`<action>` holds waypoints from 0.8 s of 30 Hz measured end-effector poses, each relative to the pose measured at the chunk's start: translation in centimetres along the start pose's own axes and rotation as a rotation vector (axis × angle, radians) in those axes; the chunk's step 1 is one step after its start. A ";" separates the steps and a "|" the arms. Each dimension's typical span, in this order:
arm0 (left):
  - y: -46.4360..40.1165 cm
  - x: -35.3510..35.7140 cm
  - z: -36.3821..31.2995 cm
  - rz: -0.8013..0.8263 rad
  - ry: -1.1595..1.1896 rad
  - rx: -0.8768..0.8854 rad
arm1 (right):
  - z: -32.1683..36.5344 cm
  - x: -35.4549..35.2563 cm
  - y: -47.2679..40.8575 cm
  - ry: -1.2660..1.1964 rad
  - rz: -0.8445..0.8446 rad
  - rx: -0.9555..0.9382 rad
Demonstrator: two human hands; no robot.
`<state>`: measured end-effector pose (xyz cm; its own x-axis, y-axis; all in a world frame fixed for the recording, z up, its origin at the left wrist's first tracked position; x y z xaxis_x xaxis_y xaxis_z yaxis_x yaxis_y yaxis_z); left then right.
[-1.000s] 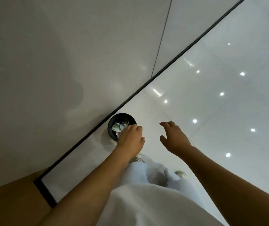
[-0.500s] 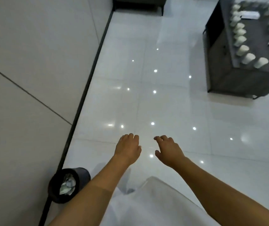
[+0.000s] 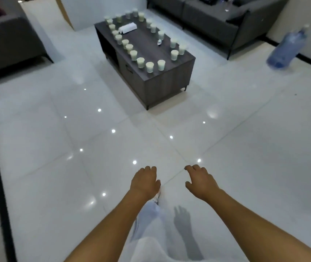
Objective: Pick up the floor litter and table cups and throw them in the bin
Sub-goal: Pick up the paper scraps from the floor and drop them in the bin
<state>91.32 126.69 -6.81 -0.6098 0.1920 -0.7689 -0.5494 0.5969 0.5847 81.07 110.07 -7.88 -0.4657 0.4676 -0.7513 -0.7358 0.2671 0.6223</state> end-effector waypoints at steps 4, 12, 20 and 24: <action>-8.1 -5.1 -2.4 0.004 -0.059 0.077 | -3.6 -4.7 -5.1 -0.068 -0.042 0.083; -23.0 -16.5 -5.9 0.044 -0.160 0.160 | -7.5 -17.2 -15.9 -0.199 -0.140 0.149; -36.7 -24.4 -13.2 0.092 -0.206 0.203 | -16.5 -25.8 -24.3 -0.282 -0.154 0.225; -44.7 -27.0 -18.6 0.113 -0.220 0.197 | -24.0 -30.6 -29.6 -0.280 -0.137 0.248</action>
<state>121.70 80.36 -7.33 -0.5109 0.4168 -0.7519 -0.3509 0.6973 0.6250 105.29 67.64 -8.57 -0.1946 0.6159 -0.7634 -0.6249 0.5221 0.5804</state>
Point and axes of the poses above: each hand's wrist, its own y-axis away from the middle knuckle, its own x-axis out of the palm, z = x × y, the point moved 2 cm from there along -y, towards the middle knuckle, and after that the axes turned 8 degrees about z, right-handed, at the moved point
